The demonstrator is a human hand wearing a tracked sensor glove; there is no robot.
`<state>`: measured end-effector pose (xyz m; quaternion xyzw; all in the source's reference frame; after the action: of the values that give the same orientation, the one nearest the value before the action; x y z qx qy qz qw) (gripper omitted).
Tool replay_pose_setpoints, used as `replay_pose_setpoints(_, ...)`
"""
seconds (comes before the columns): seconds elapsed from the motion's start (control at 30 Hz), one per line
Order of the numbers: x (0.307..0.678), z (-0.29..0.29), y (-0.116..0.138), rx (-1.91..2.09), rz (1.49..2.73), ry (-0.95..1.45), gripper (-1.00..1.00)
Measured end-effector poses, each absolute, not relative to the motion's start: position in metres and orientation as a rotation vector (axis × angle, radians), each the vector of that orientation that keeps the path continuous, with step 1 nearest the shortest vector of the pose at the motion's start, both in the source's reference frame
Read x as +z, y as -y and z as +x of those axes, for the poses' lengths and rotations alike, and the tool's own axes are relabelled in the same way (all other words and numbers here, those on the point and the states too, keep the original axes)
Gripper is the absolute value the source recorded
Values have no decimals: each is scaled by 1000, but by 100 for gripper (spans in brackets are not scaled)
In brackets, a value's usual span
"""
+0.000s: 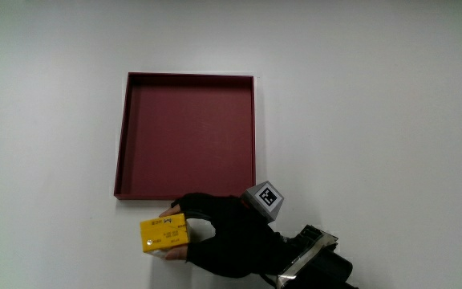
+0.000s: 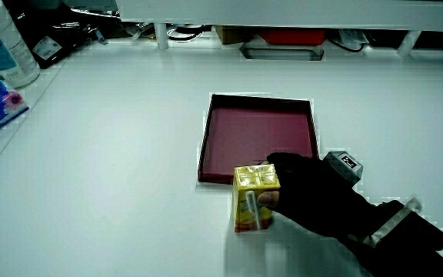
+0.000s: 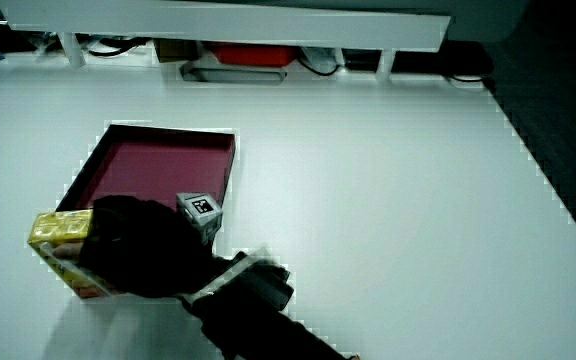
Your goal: Place ice redtea
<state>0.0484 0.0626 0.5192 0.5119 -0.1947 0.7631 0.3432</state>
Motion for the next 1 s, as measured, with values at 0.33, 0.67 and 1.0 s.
replay_pose_setpoints(0.33, 523, 48, -65, 1987, 1317, 492, -11)
replay_pose_setpoints(0.67, 515, 54, -58, 1904, 1332, 530, -67)
replay_pose_setpoints(1.0, 479, 87, -32, 1731, 1365, 558, -100)
